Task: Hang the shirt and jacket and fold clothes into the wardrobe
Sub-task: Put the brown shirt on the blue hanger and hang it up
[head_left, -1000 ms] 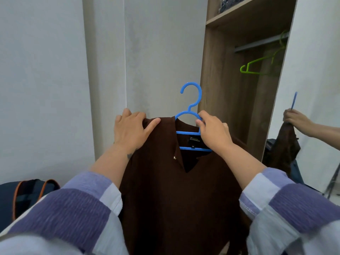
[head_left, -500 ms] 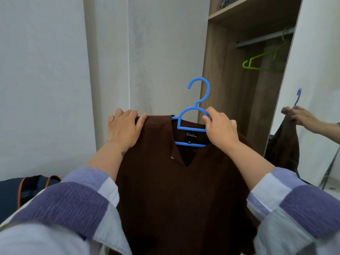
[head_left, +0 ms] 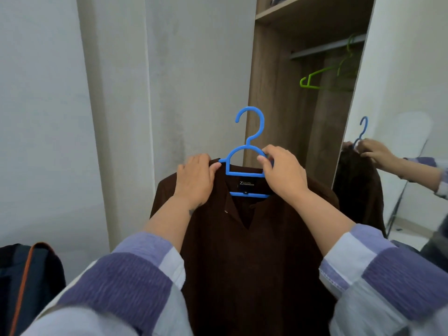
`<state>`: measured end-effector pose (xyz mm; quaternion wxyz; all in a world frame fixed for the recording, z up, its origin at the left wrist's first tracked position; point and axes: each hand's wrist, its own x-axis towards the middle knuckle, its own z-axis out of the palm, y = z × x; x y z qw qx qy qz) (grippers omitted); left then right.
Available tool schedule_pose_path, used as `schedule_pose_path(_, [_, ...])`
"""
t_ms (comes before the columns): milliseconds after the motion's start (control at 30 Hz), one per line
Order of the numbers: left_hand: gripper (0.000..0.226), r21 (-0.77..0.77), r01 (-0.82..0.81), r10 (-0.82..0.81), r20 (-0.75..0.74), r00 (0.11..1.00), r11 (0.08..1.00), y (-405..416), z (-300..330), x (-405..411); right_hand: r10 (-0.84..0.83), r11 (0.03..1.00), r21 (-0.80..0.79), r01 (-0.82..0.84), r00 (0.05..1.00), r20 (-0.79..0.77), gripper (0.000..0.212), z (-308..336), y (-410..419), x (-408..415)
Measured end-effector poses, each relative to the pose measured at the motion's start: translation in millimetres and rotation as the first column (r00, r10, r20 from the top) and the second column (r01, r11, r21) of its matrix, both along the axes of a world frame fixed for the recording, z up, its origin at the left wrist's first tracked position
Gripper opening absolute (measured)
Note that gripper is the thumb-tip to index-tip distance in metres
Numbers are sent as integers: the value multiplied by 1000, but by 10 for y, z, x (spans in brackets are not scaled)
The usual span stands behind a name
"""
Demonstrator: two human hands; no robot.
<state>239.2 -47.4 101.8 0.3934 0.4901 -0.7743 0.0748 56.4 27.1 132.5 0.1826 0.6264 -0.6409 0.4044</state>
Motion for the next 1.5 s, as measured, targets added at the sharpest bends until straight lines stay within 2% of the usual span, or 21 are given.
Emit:
schedule_pose_path(100, [33, -34, 7, -8, -26, 1000, 999, -107, 16, -137, 51, 998, 27, -51, 999, 2, 22, -3, 17, -255])
schedule_pose_path(267, [32, -13, 14, -15, -94, 995, 1000, -341, 86, -372, -100, 981, 158, 114, 991, -94, 33, -62, 83, -790])
schedule_pose_path(367, [33, -9, 21, -22, -95, 995, 1000, -515, 128, -588, -120, 975, 173, 141, 985, -127, 33, 3, 28, -952])
schedule_pose_path(633, [31, 38, 36, -31, -129, 991, 999, -1110, 269, -1087, -112, 972, 198, 128, 990, -88, 32, 299, -302, -1323])
schedule_pose_path(733, [36, 49, 28, -23, -104, 994, 998, -1320, 270, -1236, -97, 955, 268, 124, 989, -112, 33, 350, -404, -1407])
schedule_pose_path(867, [34, 33, 132, -128, -94, 987, 991, -1595, 311, -1511, -89, 942, 310, 132, 985, -148, 27, 531, -404, -1501])
schedule_pose_path(933, [32, 47, 239, -231, -132, 964, 970, -1760, 365, -1653, -63, 926, 368, 82, 996, -63, 21, 679, -386, -1491])
schedule_pose_path(1067, [23, 47, 455, -438, -196, 877, 889, -2074, 471, -2010, -80, 892, 450, -45, 964, 255, 16, 945, -314, -1342])
schedule_pose_path(1200, [28, 29, 629, -612, -201, 765, 777, -2411, 679, -2469, -141, 922, 372, -107, 803, 579, 24, 1107, -450, -1208])
schedule_pose_path(1367, [29, -24, 800, -784, -221, 580, 599, -2643, 928, -2978, -123, 978, 198, -63, 594, 795, 39, 1231, -583, -1072])
schedule_pose_path(1433, [28, -39, 854, -841, -201, 502, 519, -2658, 1001, -3159, -157, 987, 145, 66, 572, 805, 37, 1227, -664, -1065])
schedule_pose_path(1500, [25, -82, 867, -867, -137, 479, 492, -2648, 1107, -3317, -221, 969, 111, 222, 567, 793, 36, 1240, -776, -1080])
